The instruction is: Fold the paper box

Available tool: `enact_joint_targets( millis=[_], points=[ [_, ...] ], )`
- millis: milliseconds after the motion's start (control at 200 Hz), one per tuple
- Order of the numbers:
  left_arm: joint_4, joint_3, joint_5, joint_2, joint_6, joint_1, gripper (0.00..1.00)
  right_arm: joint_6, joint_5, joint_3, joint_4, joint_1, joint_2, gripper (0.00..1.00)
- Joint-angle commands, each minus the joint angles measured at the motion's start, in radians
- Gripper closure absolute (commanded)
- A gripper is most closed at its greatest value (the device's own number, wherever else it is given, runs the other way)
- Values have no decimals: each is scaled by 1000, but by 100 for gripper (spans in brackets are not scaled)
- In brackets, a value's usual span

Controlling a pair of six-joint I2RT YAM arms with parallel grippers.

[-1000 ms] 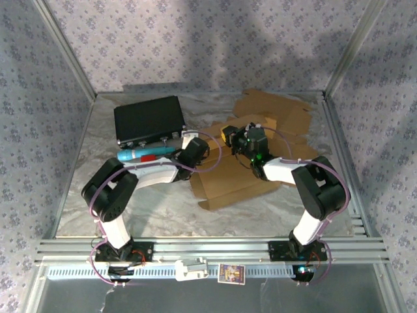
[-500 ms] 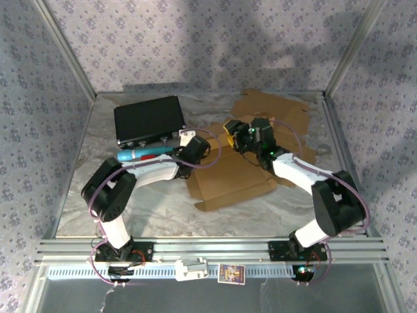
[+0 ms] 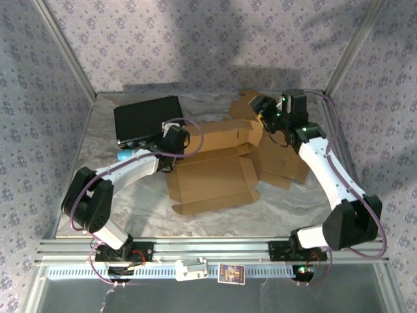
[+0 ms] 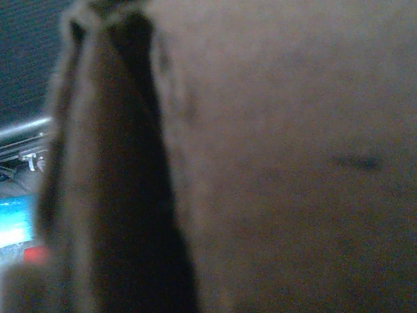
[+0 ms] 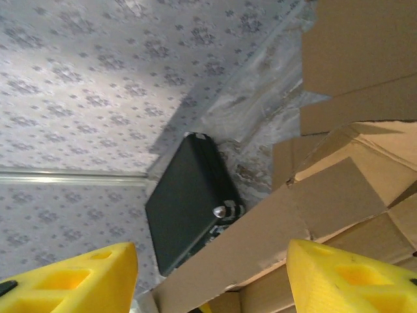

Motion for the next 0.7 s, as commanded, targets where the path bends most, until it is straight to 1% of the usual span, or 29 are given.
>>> enact_joint_targets(
  millis=[0,145,255,390,695],
  points=[
    [-51,16,61,-3,21,15,100,-73,16,65,-130,11,85,37],
    [-69,36,88,7,7,18,100,-115,17,99,-158,16,165,38],
    [-69,33,91,7,3,20,100,-137,-33,118,-142,10,220,38],
    [-73,36,101,13,-1,22,100,-165,-88,172,-183,24,297,40],
    [-71,61,107,33,-3,23,100,-108,-151,133,-118,44,294,41]
  ],
)
